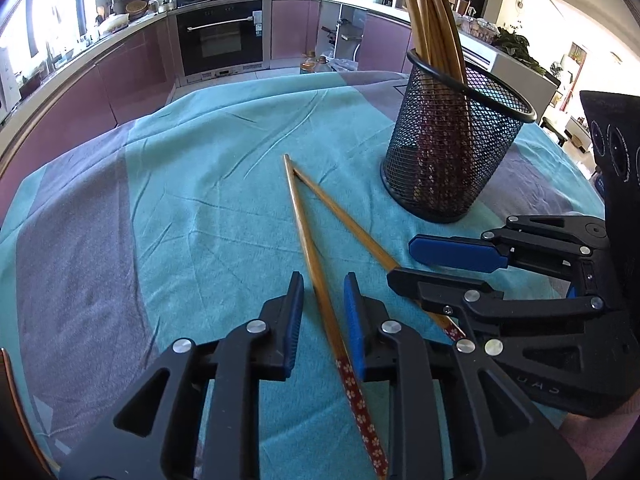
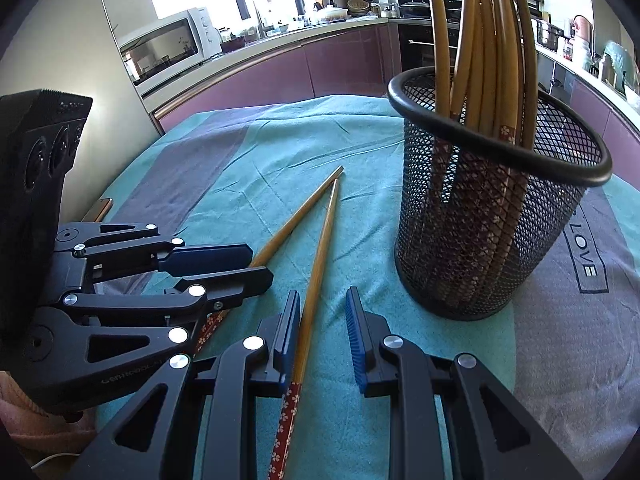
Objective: Organize utensils
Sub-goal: 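Close the left tool on a chopstick while the right tool grasps the other, then lift the left tool's chopstick upright over the mesh cup while the right tool raises its own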
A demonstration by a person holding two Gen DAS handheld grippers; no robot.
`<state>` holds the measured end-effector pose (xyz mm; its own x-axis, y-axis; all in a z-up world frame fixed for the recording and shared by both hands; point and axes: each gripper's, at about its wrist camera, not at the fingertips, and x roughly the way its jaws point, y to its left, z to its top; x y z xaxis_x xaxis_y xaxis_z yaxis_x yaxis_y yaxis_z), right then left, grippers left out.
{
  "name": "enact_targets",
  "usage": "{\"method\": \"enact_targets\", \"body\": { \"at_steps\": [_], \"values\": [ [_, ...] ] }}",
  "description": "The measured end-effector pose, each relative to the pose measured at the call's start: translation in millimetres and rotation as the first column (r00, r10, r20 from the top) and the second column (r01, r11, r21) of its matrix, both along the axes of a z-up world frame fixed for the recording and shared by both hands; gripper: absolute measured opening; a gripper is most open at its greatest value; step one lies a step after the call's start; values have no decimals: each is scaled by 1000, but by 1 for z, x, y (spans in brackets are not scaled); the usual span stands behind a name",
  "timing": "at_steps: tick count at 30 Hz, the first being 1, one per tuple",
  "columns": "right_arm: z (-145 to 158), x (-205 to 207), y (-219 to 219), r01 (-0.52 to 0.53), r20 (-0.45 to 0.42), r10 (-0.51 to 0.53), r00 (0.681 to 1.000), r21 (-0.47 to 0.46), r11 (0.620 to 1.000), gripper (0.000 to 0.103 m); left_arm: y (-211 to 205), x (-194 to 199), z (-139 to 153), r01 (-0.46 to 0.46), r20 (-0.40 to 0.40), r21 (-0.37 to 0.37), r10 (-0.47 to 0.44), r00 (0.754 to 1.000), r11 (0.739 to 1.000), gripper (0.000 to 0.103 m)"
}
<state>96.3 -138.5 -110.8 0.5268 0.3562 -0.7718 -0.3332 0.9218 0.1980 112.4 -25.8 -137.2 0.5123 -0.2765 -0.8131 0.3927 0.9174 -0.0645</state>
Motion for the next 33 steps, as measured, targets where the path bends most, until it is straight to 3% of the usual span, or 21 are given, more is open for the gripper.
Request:
{"method": "enact_targets", "body": {
  "at_steps": [14,33],
  "values": [
    [-2,7,-6,30,-9,-30,1000,17,999,8,-5,8,0,-25,-4,-20,25,1000,999,11],
    [7,-2,-30,57,-10,-57,998,118,991,6,16,1,1,-56,-17,-62,55,998,997,8]
  ]
}}
